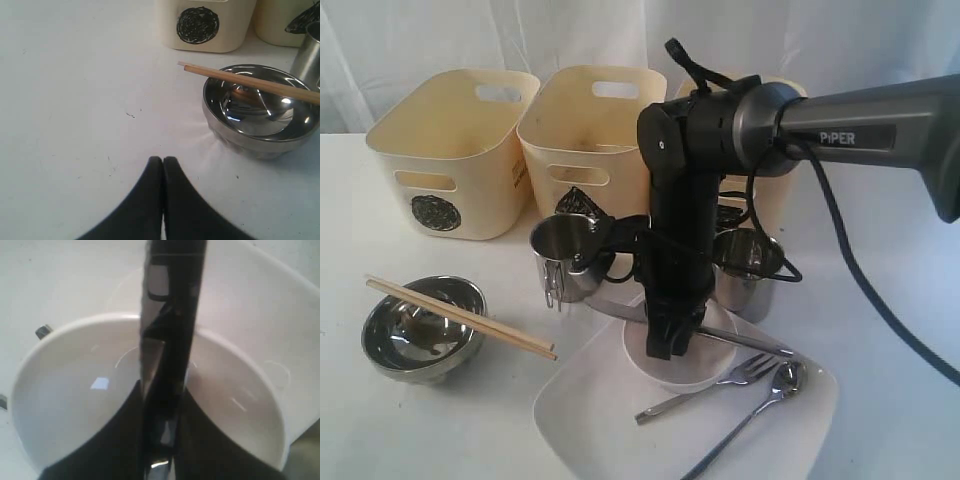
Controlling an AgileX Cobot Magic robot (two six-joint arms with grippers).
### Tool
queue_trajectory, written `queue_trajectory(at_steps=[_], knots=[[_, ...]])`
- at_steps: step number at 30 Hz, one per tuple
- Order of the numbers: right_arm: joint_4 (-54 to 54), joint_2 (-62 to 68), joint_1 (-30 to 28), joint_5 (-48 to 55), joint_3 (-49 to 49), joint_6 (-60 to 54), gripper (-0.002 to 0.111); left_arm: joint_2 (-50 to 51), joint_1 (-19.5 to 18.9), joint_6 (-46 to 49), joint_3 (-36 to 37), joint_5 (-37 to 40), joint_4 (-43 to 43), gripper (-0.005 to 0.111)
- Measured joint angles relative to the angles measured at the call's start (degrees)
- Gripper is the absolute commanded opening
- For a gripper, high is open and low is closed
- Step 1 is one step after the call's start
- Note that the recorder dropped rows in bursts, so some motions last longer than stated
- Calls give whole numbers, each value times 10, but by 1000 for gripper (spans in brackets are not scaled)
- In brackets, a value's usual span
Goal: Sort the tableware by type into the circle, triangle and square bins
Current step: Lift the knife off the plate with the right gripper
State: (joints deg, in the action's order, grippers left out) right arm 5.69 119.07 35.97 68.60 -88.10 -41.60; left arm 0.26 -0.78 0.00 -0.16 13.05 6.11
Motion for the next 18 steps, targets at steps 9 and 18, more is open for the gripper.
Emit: queue_trajectory(at_steps=[9,18], knots=[[-18,-29,0,9,0,0,0,0,0,0,0,0,0,0],[-22,-95,0,9,0,0,0,0,0,0,0,0,0,0]])
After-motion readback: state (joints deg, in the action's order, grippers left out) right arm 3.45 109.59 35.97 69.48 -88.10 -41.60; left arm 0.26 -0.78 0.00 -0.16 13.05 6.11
